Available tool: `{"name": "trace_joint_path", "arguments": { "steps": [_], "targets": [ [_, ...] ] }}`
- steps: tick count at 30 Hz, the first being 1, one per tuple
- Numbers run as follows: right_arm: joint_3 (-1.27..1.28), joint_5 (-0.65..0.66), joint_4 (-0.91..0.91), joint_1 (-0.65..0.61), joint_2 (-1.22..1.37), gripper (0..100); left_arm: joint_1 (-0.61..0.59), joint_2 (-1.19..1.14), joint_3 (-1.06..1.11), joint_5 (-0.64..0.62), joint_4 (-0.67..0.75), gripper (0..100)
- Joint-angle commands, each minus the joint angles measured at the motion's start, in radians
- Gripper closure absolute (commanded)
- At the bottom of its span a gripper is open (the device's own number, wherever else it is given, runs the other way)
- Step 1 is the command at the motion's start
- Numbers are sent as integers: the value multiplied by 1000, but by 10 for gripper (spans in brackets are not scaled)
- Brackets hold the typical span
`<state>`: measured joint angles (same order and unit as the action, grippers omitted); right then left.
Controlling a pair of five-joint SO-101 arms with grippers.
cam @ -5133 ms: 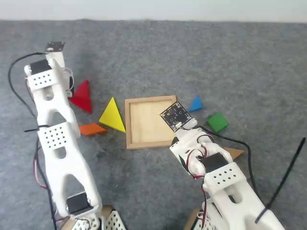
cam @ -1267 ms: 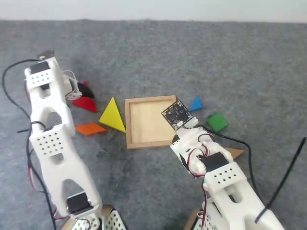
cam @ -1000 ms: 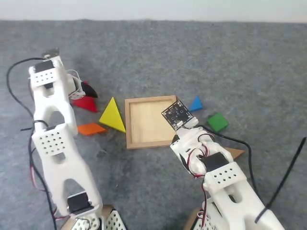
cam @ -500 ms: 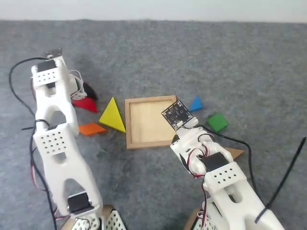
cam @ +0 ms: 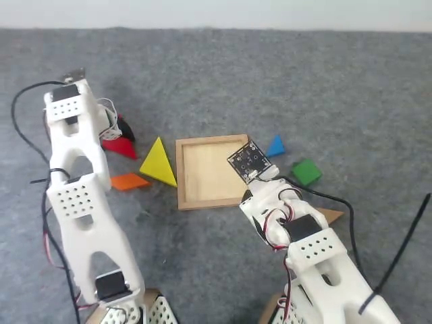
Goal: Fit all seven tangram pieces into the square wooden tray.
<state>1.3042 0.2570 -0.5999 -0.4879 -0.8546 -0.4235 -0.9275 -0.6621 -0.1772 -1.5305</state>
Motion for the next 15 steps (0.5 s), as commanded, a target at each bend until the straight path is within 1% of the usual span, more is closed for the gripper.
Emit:
{"name": "trace_joint_path", "arguments": {
  "steps": [1, 12, 15],
  "targets": [
    [-6, 11, 12, 7, -2, 991, 6, 5, -39, -14, -9, 736],
    [-6, 11, 12, 7, -2, 991, 5, 5, -38, -15, -9, 747],
    [-6, 11, 12, 7, -2, 991, 5, 6, -38, -11, -11, 773]
  ]
}}
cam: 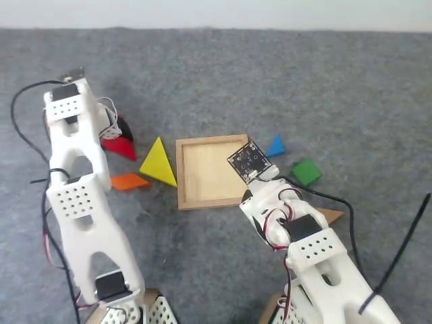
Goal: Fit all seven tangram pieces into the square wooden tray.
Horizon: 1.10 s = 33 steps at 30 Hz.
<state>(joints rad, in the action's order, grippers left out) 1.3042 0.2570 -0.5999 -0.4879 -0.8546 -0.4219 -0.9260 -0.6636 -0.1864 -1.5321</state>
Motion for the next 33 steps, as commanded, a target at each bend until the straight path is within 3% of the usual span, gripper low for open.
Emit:
{"name": "trace_joint_path", "arguments": {
  "steps": [1, 18, 27, 33],
  "targets": [
    [-6, 11, 12, 7, -2, 991, 3, 5, -38, -2, -9, 780],
    [-6, 12, 12, 7, -4, 991, 26, 74, -41, 2, -34, 787],
    [-11, 12, 12, 7, -4, 991, 55, 72, -41, 64, -46, 904],
    [-12, 12, 12, 7, -4, 991, 83, 72, -48, 78, -55, 920]
  ]
}}
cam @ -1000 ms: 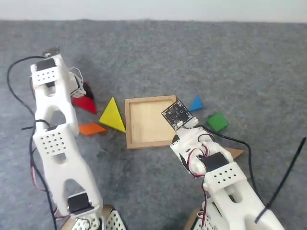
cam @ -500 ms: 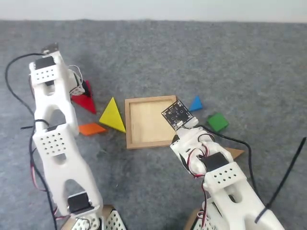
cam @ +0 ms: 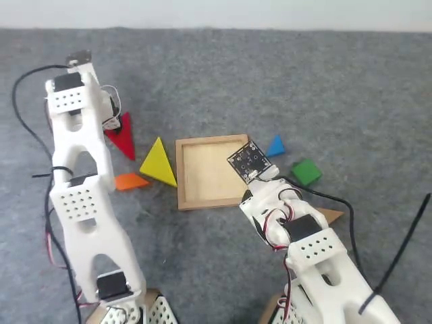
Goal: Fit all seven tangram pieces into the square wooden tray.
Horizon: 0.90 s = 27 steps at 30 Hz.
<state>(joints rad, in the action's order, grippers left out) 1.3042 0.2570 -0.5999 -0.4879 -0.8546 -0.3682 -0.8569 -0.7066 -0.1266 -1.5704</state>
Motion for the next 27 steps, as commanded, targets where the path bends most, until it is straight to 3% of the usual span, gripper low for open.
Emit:
{"name": "trace_joint_path", "arguments": {
  "steps": [1, 8, 13, 21, 27],
  "targets": [
    [-12, 12, 12, 7, -4, 991, 32, 5, -5, 18, -18, 921],
    [-12, 12, 8, 7, -19, 991, 89, 75, 2, 20, -31, 921],
    [-5, 12, -85, 8, -147, 991, 198, 83, 27, 14, -46, 921],
    [84, 12, -124, 15, -389, 990, 218, 84, 27, 12, -35, 921],
    [66, 8, -139, 24, -374, 989, 249, 86, 27, 15, -43, 922]
  ]
}}
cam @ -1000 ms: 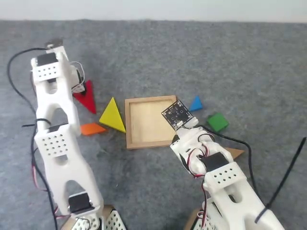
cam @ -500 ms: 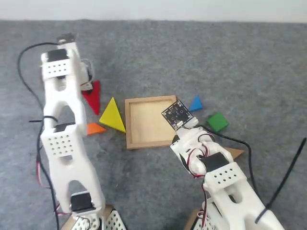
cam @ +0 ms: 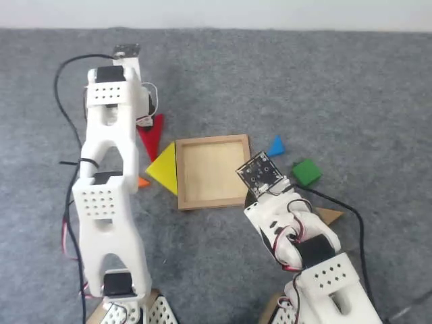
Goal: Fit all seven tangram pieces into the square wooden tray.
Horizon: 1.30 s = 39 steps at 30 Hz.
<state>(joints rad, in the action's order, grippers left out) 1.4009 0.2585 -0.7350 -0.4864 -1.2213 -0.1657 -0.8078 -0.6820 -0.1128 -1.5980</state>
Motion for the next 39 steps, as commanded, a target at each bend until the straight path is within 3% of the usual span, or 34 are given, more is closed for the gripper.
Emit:
{"name": "trace_joint_path", "arguments": {
  "steps": [1, 6, 14, 18, 39],
  "targets": [
    [-40, 3, -4, 38, 8, 989, 52, 37, 2, 3, -23, 928],
    [-117, -61, 4, 134, 140, 989, 60, 37, 1, 5, -34, 949],
    [-236, -69, 71, 182, 438, 989, 61, 37, 2, 8, -40, 974],
    [-292, -104, 81, 214, 530, 989, 97, 35, 4, 103, -91, 990],
    [-269, -103, 59, 257, 433, 990, 127, -25, 7, 114, -104, 988]
  ]
}}
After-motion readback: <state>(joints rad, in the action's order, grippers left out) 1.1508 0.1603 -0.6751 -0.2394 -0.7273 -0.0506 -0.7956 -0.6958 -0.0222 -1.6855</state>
